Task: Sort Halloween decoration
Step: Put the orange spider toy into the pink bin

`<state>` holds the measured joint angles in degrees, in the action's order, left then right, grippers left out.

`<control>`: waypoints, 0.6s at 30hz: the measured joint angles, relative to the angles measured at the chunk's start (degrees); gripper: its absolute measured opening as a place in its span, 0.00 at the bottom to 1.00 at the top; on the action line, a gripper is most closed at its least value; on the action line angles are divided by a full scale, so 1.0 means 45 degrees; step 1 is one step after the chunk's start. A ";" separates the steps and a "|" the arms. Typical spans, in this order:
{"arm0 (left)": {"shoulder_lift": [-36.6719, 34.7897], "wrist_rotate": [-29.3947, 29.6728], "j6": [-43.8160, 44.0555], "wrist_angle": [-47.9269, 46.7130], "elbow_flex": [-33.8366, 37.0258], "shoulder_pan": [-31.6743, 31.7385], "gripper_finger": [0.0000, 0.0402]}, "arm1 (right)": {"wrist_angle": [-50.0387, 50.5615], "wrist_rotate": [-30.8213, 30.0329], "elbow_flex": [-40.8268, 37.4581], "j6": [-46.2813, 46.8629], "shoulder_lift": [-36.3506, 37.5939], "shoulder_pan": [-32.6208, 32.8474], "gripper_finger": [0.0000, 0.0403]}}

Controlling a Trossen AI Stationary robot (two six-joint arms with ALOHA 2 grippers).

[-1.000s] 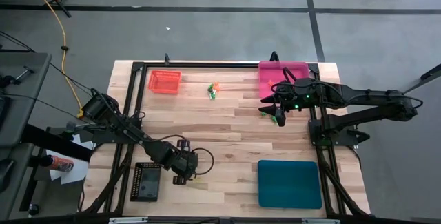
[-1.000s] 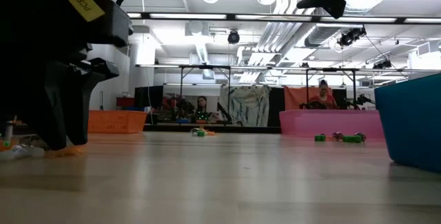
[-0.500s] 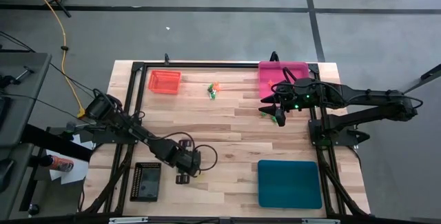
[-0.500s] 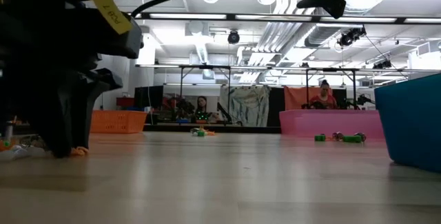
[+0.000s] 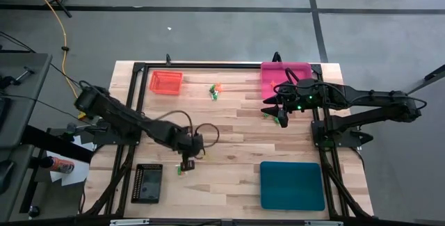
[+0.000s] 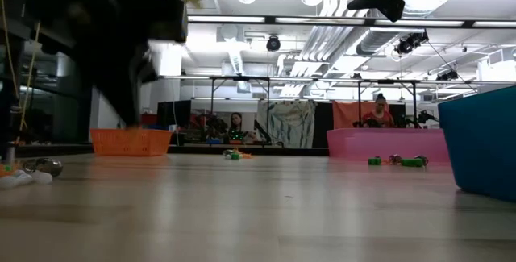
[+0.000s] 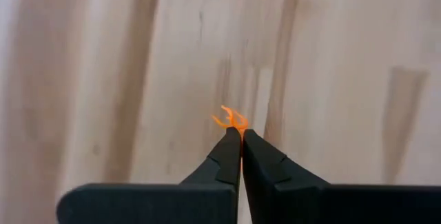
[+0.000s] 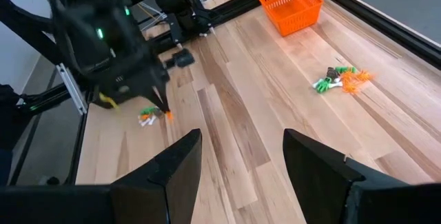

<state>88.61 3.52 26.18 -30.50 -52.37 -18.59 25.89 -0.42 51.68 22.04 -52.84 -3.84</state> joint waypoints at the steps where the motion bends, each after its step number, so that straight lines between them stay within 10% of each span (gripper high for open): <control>1: -0.0422 0.0070 -0.0323 0.0025 0.0003 0.0170 0.00 | 0.0000 -0.0001 0.0000 0.0017 0.0000 0.0000 0.49; 18: -0.6006 0.1656 -0.5012 0.6044 -0.0041 0.4649 0.00 | -0.4585 -0.0001 0.0000 0.0423 -0.0934 0.0004 0.49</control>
<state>61.58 10.97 3.62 -3.30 -52.56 2.33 5.26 -0.43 51.68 23.94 -57.04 -3.82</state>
